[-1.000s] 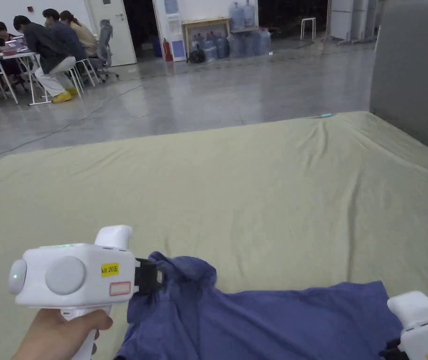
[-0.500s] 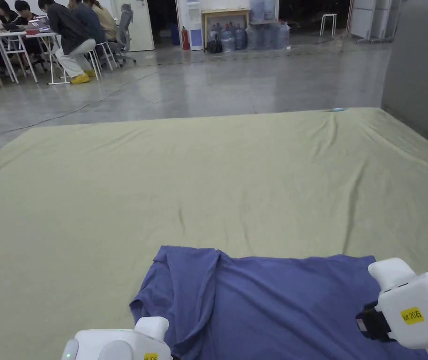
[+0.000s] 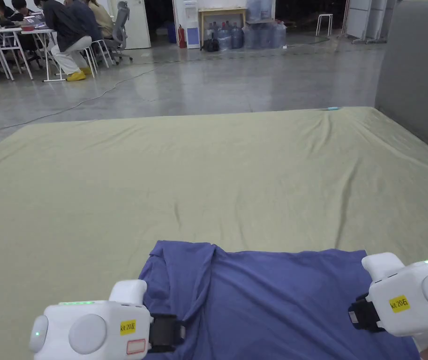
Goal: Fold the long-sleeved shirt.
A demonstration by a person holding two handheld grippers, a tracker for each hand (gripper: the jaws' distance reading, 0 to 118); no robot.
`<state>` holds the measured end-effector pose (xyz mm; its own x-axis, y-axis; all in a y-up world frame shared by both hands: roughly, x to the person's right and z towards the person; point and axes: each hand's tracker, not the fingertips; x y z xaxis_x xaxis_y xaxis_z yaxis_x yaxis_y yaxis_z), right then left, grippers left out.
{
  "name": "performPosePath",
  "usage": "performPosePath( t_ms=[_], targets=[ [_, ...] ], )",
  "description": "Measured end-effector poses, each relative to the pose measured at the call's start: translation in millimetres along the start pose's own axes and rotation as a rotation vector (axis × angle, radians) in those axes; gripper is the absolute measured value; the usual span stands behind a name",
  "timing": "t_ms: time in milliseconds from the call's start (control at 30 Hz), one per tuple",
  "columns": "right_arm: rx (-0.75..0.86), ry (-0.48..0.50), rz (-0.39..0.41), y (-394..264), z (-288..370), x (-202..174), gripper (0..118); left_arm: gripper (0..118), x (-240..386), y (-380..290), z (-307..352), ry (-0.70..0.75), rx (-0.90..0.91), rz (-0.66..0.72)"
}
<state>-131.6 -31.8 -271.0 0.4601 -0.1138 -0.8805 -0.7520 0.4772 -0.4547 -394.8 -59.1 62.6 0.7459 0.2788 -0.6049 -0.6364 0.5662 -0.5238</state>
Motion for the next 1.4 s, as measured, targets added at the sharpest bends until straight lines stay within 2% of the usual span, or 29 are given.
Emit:
performPosePath(
  t_ms=[33,67,133,367,433,567,667,700,767,900,933,1000,1033,1067,1100,1133,1200,1367,1400],
  targets=[
    [-0.002,0.002,0.001,0,-1,-1,0,0,0,2,-1,0.013,0.004,-0.006],
    [-0.005,0.004,0.004,0,-2,-1,0,0,-2,3,-3,0.044,0.006,-0.002],
    [-0.012,0.007,0.007,0,-4,-1,0,0,-4,10,-6,0.003,0.005,0.016],
    [0.006,-0.026,-0.012,13,-25,15,0,0,-15,42,-28,-0.006,0.009,0.025],
    [-0.002,-0.047,-0.023,22,-34,21,0,0,-19,63,-38,-0.017,0.019,0.051],
    [-0.012,-0.04,-0.041,30,-38,21,0,0,-33,125,-81,0.065,0.043,0.039],
    [-0.021,-0.03,-0.05,32,-49,26,0,78,-45,165,-125,0.157,0.01,0.054],
    [-0.031,-0.029,-0.051,30,-51,27,0,93,-50,176,-143,0.216,-0.006,0.045],
    [-0.049,-0.018,-0.057,27,-53,29,0,93,-62,191,-173,0.228,-0.028,0.04],
    [-0.066,-0.011,-0.074,22,-60,35,0,93,-89,209,-230,0.247,-0.12,0.146],
    [-0.071,-0.012,-0.075,22,-61,36,0,93,-85,206,-233,0.264,-0.146,0.156],
    [-0.08,-0.019,-0.076,23,-63,40,0,75,-85,201,-245,0.298,-0.201,0.142],
    [-0.083,-0.022,-0.077,25,-67,45,0,73,-82,199,-241,0.281,-0.169,0.15],
    [-0.089,-0.025,-0.078,28,-69,48,0,61,-83,201,-241,0.298,-0.138,0.147],
    [-0.095,-0.026,-0.084,35,-73,53,0,27,-78,201,-236,0.271,-0.128,0.112],
    [-0.094,-0.032,-0.095,42,-76,58,0,5,-75,199,-231,0.233,-0.108,0.092],
    [-0.084,-0.044,-0.109,64,-79,68,0,5,-66,198,-218,0.234,-0.107,0.107],
    [-0.035,-0.146,-0.146,134,-104,104,3,5,-53,189,-189,0.211,-0.077,0.067],
    [-0.053,-0.174,-0.151,147,-113,113,40,5,-53,188,-184,0.202,-0.07,0.078]
  ],
)
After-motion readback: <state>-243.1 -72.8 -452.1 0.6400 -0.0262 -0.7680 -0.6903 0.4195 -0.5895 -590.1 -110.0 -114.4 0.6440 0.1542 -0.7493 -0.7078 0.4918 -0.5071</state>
